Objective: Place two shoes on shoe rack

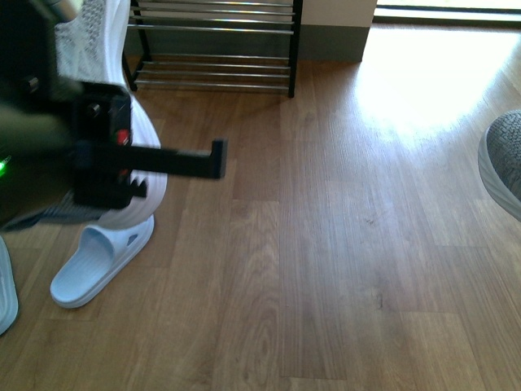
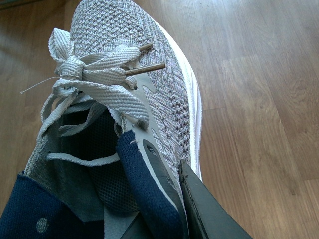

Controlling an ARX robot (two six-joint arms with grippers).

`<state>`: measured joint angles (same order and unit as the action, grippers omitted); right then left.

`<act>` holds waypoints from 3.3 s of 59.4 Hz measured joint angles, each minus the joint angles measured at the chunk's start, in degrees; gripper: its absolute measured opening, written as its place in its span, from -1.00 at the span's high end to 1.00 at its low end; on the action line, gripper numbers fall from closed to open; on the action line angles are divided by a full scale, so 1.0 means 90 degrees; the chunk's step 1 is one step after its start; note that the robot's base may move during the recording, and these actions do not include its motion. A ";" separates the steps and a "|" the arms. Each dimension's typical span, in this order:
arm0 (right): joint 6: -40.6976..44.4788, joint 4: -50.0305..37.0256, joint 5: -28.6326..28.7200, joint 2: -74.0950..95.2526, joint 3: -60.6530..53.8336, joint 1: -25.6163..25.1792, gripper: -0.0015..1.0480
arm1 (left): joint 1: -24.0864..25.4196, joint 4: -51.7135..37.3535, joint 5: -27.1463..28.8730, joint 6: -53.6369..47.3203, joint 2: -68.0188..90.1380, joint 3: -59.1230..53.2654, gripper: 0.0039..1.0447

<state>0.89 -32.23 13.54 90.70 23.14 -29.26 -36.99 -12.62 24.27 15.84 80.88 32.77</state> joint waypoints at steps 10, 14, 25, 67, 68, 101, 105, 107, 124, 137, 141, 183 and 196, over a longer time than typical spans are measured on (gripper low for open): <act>0.0000 0.0000 -0.0005 0.0000 0.0000 -0.0002 0.98 | -0.0061 0.0500 0.0296 0.0010 -0.1263 -0.0610 0.95; 0.0000 0.0000 -0.0005 0.0000 0.0000 0.0000 0.98 | -0.0056 0.0624 0.0342 -0.0022 -0.1596 -0.0726 0.95; 0.0000 0.0000 0.0002 0.0000 0.0000 0.0000 0.98 | 0.0129 0.0930 0.0396 -0.0168 -0.2285 -0.1001 0.95; 0.0000 0.0000 -0.0002 0.0000 0.0000 0.0000 0.98 | 0.0238 0.0993 0.0440 -0.0216 -0.2484 -0.1117 0.95; 0.0000 0.0000 -0.0002 0.0000 0.0000 0.0000 0.98 | 0.0238 0.0993 0.0442 -0.0216 -0.2484 -0.1117 0.95; 0.0000 0.0000 -0.0002 0.0000 0.0000 0.0000 0.98 | 0.0238 0.0993 0.0444 -0.0231 -0.2484 -0.1117 0.95; 0.0000 0.0000 -0.0002 0.0000 0.0000 0.0000 0.98 | 0.0238 0.0993 0.0447 -0.0228 -0.2484 -0.1117 0.95; 0.0000 0.0000 -0.0002 0.0000 0.0000 0.0000 0.98 | 0.0238 0.0993 0.0447 -0.0231 -0.2484 -0.1117 0.95; 0.0000 0.0000 -0.0005 0.0000 0.0000 -0.0002 0.98 | 0.0238 0.0993 0.0447 -0.0233 -0.2489 -0.1120 0.95; 0.0000 0.0000 -0.0002 0.0000 0.0000 0.0000 0.98 | 0.0238 0.0993 0.0447 -0.0233 -0.2489 -0.1120 0.95; 0.0000 0.0000 -0.0002 0.0000 0.0000 0.0000 0.98 | 0.0238 0.0993 0.0444 -0.0233 -0.2489 -0.1120 0.95; 0.0000 0.0000 0.0027 0.0000 0.0000 0.0046 0.98 | 0.0257 0.0991 0.0471 -0.0255 -0.2489 -0.1122 0.95; 0.0000 0.0000 0.0041 -0.0002 -0.0002 0.0039 0.98 | 0.0253 0.0993 0.0457 -0.0257 -0.2494 -0.1127 0.95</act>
<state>0.89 -32.23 13.91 90.67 23.11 -28.91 -34.72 -3.68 28.38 13.52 58.43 22.63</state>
